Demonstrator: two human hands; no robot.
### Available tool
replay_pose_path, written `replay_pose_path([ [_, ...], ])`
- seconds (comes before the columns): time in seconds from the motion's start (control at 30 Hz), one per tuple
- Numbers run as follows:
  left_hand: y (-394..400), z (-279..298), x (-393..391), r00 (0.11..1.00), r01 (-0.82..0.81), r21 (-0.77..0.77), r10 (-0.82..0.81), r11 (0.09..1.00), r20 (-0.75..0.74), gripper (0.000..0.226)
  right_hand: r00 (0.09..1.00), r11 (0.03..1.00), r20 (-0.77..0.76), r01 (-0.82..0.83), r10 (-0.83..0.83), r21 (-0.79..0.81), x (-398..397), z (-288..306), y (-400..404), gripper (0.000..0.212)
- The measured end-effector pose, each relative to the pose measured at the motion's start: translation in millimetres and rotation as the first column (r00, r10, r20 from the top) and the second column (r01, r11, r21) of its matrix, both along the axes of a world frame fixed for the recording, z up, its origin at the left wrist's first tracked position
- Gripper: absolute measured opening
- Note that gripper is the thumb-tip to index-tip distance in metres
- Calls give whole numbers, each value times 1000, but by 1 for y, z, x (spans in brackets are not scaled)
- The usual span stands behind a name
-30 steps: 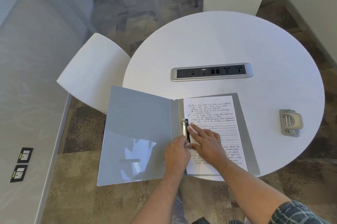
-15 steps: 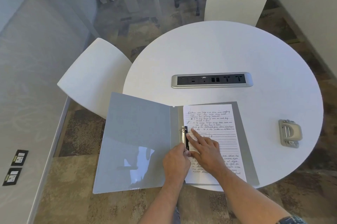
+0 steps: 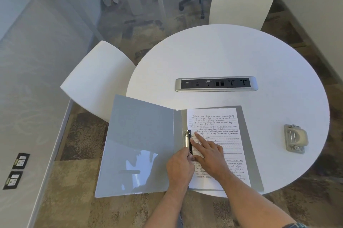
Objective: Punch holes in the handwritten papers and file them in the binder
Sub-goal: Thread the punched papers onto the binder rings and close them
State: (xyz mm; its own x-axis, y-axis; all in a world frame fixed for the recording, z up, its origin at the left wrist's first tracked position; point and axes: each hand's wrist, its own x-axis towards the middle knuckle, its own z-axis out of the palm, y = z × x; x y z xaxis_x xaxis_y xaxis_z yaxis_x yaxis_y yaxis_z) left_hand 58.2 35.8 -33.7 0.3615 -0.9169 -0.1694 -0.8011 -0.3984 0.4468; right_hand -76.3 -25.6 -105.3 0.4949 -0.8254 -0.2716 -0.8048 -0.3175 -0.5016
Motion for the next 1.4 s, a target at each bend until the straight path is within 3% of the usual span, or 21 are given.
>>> replay_pose_path([
  [0.27, -2, 3, 3, 1000, 21, 47, -22, 999, 19, 18, 1000, 994, 14, -29, 27, 102, -1, 10, -10, 67],
  [0.4, -3, 11, 8, 988, 148, 116, -143, 982, -50, 10, 994, 985, -45, -95, 103, 144, 0, 21, -17, 78],
  [0.5, 1, 39, 20, 983, 185, 54, -186, 981, 10, 34, 968, 968, -92, -223, 234, 118, -7, 32, -21, 84],
  [0.63, 14, 103, 68, 970, 13, -261, 51, 965, 237, 62, 912, 924, -146, -380, 382, 44, -35, 35, -8, 78],
  [0.7, 23, 128, 104, 909, -195, -203, 254, 960, 330, 87, 915, 929, -166, -369, 367, 20, -55, 33, 2, 74],
  [0.77, 30, 144, 137, 863, -388, -28, 373, 921, 341, 105, 922, 943, -207, -332, 327, 12, -71, 29, 10, 73],
  [0.83, 33, 149, 161, 859, -489, 147, 444, 860, 255, 106, 922, 950, -233, -311, 310, 32, -81, 27, 16, 71],
  [0.9, 35, 151, 171, 889, -457, 251, 448, 853, 95, 82, 920, 948, -229, -310, 317, 64, -82, 29, 18, 72],
  [1.0, 37, 152, 167, 904, -397, 135, 412, 908, -111, 34, 928, 952, -214, -289, 304, 97, -79, 34, 17, 74],
  [1.1, 32, 165, 153, 946, -289, 41, 292, 956, -144, 16, 931, 953, -212, -276, 296, 122, -77, 37, 16, 74],
  [1.27, 15, 192, 109, 947, -100, 4, 97, 995, -306, 15, 957, 961, -153, -221, 246, 167, -75, 47, 13, 73],
  [1.33, 9, 194, 82, 918, 2, 21, 7, 1000, -398, 40, 994, 959, -17, -101, 109, 264, -74, 58, 9, 75],
  [1.4, 4, 187, 55, 903, 131, 45, -100, 990, -418, 75, 970, 890, 206, 21, -128, 455, -73, 75, 5, 79],
])
